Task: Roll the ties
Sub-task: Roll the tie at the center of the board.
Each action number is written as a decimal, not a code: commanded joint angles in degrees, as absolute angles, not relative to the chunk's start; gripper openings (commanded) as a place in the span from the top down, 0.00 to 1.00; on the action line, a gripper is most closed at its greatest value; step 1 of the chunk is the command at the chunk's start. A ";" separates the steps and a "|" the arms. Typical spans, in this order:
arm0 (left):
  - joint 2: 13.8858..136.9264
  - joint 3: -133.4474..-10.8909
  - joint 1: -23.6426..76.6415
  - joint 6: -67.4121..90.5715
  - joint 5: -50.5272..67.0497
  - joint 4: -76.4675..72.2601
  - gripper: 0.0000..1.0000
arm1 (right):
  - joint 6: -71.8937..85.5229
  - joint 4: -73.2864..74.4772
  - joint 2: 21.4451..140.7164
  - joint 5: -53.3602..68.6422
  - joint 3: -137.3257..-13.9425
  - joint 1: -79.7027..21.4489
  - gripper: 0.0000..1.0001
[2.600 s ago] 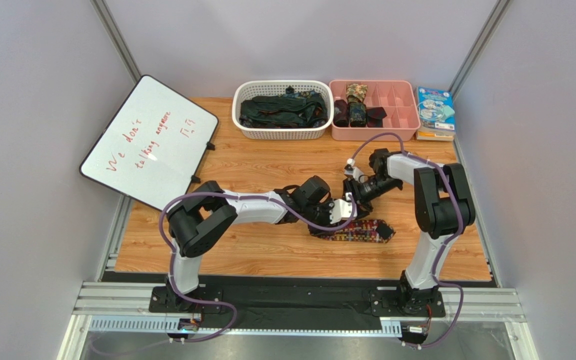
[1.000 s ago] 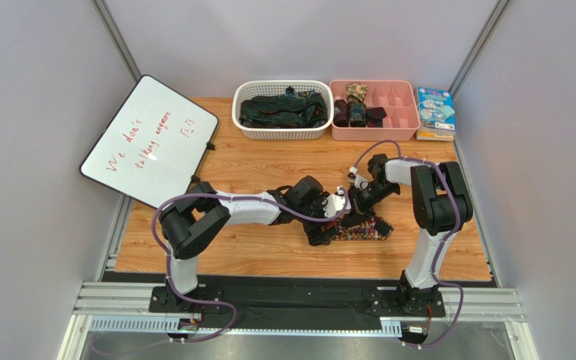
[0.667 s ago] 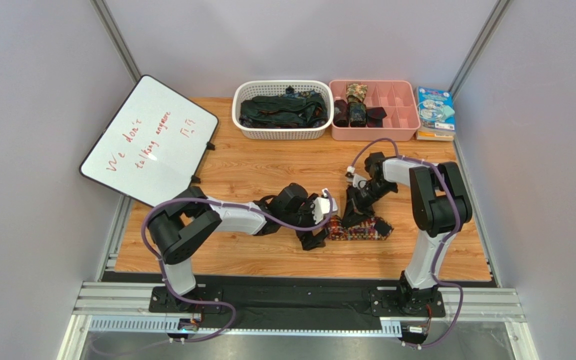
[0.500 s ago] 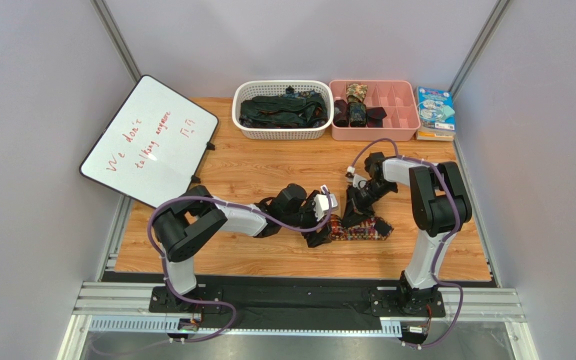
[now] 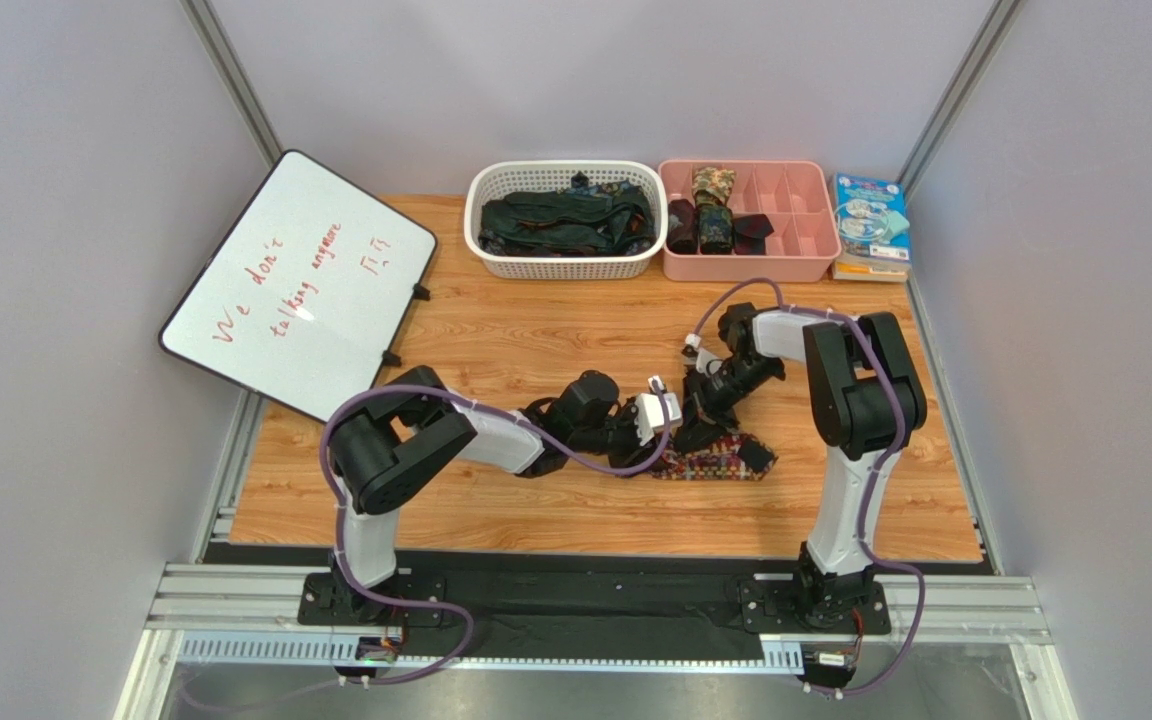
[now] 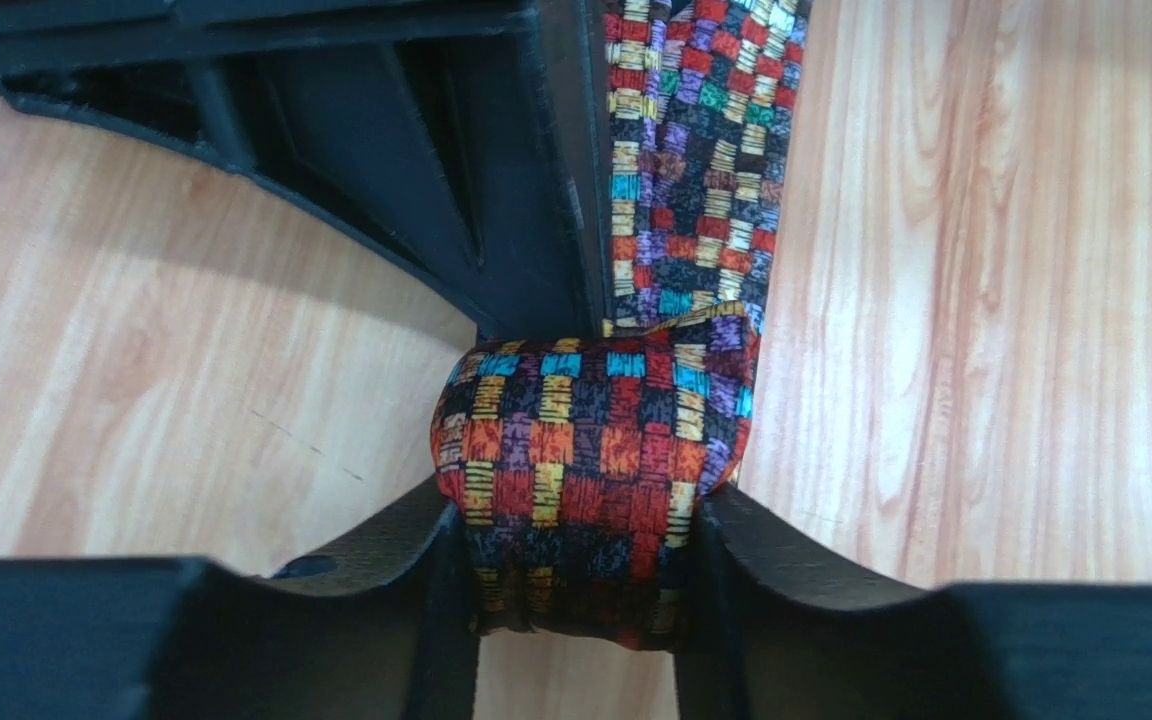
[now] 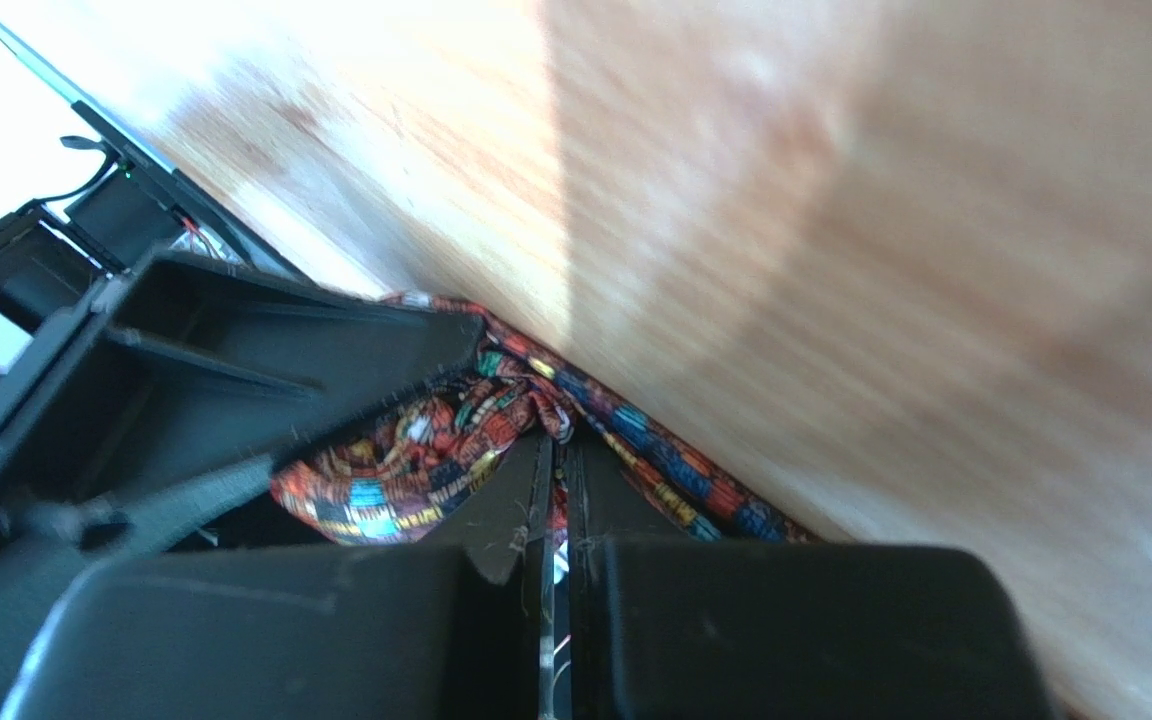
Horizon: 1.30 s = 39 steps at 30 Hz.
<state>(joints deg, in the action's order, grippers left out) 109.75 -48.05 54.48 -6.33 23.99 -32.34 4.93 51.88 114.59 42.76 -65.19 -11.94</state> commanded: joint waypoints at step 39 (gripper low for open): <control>107.41 -59.44 52.91 -11.34 20.21 0.40 0.24 | -1.41 50.89 115.31 38.96 -63.81 -7.91 1.00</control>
